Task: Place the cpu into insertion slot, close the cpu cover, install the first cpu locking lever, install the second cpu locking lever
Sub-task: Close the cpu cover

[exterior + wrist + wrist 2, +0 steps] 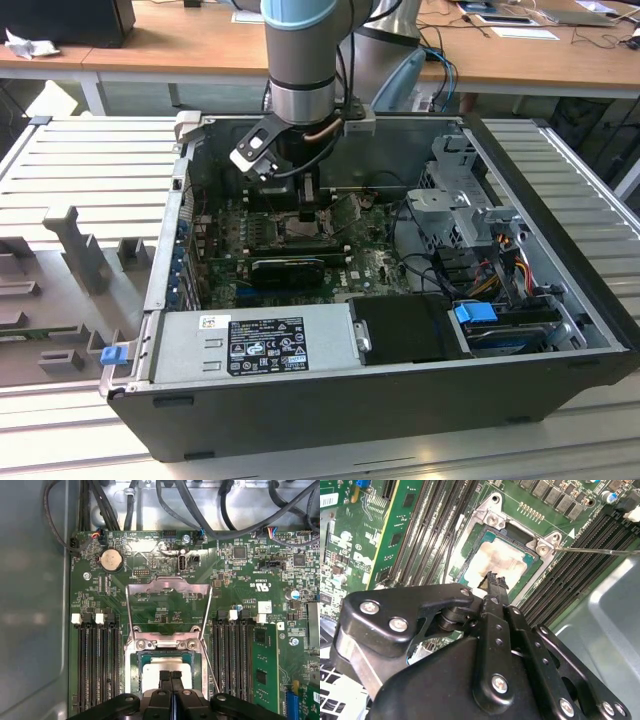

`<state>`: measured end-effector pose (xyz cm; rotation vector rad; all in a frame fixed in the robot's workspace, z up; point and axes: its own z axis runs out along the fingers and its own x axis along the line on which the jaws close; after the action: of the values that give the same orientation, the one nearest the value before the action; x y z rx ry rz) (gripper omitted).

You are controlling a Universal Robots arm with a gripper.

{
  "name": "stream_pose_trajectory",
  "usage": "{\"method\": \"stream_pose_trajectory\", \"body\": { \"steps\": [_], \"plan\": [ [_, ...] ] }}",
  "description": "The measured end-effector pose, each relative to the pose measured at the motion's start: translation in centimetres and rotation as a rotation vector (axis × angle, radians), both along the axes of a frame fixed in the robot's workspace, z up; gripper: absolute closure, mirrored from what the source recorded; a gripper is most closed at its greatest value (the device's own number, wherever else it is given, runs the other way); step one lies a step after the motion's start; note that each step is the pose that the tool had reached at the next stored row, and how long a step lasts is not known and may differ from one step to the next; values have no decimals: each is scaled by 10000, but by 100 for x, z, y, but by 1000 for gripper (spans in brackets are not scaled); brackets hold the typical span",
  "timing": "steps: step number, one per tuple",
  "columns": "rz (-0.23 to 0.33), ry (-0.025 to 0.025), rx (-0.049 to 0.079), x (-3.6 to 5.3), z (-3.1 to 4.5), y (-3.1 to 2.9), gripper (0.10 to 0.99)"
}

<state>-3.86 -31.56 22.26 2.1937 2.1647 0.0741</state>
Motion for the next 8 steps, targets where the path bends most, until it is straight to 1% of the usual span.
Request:
{"method": "stream_pose_trajectory", "body": {
  "steps": [2,5,7,8],
  "plan": [
    [0,0,1,0,47,1,980],
    [0,-1,1,0,74,1,980],
    [2,0,0,1,116,3,980],
    [0,0,-1,0,148,6,980]
  ]
}}
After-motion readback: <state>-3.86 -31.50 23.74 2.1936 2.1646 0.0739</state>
